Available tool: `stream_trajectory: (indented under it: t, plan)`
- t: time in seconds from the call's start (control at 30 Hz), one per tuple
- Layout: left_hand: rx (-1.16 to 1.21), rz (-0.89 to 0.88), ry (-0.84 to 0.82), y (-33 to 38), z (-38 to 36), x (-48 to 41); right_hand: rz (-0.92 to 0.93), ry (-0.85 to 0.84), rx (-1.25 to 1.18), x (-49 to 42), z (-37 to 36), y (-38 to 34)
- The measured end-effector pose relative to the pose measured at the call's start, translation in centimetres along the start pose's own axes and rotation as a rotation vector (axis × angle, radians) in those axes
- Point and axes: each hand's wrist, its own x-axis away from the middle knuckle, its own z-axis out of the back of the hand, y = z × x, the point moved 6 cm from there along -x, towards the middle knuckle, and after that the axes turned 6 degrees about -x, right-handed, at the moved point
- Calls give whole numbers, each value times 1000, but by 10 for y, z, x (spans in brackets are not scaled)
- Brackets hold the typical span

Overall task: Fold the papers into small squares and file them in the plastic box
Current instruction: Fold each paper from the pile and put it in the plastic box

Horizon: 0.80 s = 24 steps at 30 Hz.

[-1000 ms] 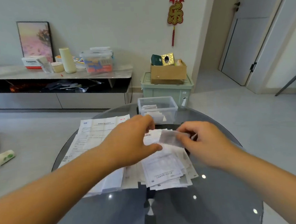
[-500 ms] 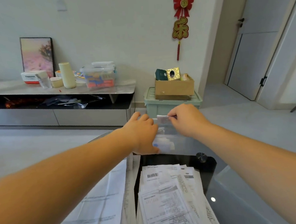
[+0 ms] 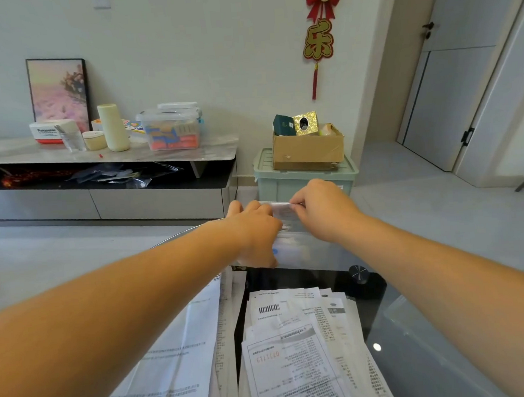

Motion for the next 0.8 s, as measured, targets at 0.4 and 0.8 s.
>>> stream_trajectory:
  t: [0.4, 0.8]
  plan:
    - [-3, 17, 163, 0, -1, 6, 21, -32, 78, -5, 0, -7]
    - [74, -5, 177, 0, -6, 3, 64, -75, -69, -5, -2, -4]
